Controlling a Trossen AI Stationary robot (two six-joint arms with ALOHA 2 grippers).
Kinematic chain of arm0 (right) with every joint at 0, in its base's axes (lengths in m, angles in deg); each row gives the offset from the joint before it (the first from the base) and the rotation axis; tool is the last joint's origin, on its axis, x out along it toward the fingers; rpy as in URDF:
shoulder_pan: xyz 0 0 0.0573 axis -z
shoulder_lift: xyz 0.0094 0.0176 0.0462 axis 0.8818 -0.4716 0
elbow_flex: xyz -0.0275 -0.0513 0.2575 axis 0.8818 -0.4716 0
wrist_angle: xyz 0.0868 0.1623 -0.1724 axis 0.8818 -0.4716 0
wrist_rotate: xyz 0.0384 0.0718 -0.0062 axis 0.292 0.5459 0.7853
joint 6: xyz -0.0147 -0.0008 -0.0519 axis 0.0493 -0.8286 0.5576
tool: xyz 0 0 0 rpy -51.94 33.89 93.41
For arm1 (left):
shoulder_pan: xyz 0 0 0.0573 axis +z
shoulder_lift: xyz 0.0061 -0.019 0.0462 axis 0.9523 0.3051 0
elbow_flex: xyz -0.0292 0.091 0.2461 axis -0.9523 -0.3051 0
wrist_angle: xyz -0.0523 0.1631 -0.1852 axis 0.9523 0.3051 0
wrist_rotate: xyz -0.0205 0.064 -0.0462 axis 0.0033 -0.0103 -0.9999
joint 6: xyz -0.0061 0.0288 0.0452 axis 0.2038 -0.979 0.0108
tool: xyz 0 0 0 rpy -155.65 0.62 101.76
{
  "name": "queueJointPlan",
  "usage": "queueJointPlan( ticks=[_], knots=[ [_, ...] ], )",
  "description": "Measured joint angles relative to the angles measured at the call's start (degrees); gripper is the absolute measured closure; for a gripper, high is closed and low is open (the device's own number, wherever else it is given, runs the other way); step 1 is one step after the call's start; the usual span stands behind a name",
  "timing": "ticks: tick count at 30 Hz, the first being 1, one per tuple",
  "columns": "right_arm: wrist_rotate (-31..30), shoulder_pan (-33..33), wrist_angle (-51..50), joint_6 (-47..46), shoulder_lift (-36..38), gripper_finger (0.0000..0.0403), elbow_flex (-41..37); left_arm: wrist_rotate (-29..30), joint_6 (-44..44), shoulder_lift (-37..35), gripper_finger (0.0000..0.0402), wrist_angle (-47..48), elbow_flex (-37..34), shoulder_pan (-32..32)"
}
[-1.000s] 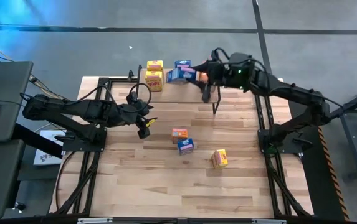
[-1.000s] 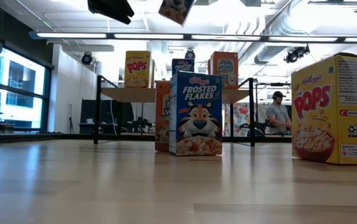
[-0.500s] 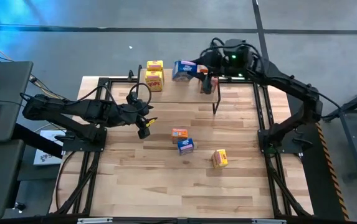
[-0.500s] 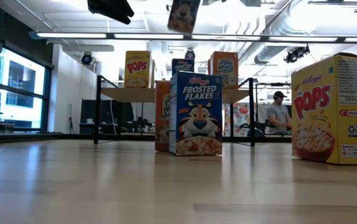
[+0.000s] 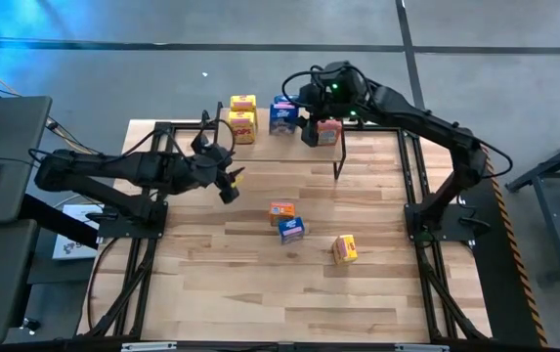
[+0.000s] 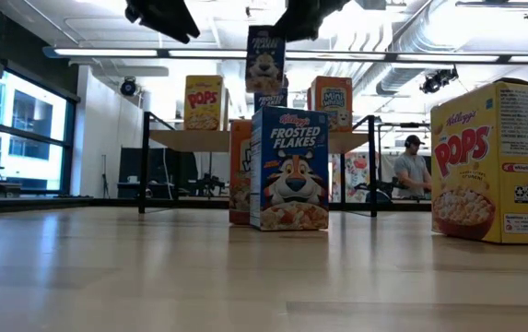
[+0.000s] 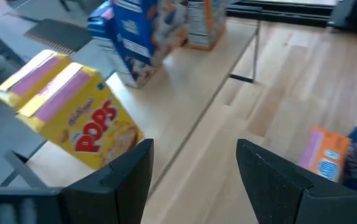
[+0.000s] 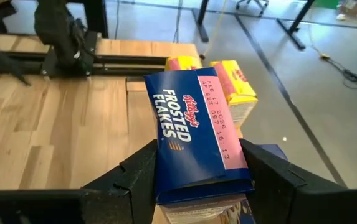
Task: Stack cereal on shelf
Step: Put the bottom blue cereal box on the shelf aligned with the other blue cereal box
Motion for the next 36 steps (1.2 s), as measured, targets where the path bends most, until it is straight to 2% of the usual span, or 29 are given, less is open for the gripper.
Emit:
queueJointPlan(
  ticks=[3,6,9,20,26,36],
  knots=[
    [0.8,0.6,-0.3,0.5,-0.4,0.0212,0.0,-1.8,-1.0,0.0,0.0181,0.0,0.0,2.6],
    [1.2,1.2,-0.9,0.5,-0.4,0.0212,0.0,-6.6,-2.6,0.0,0.0181,0.0,0.0,4.9],
    [4.4,2.4,-2.1,0.7,-0.4,0.0212,-0.1,-9.4,-2.9,0.0,0.0181,0.0,0.0,6.1],
    [5.5,4.7,-0.2,0.5,-0.4,0.0212,-4.3,-9.9,-4.1,0.0,0.0181,0.0,0.0,6.4],
    [7.2,4.7,0.5,0.5,-1.7,0.0212,-4.4,-9.9,-4.1,0.0,0.0181,0.0,0.0,6.4],
    [6.7,5.1,1.2,1.4,-4.9,0.0212,-4.4,-9.9,-4.0,0.0,0.0181,0.0,0.0,6.3]
  ],
)
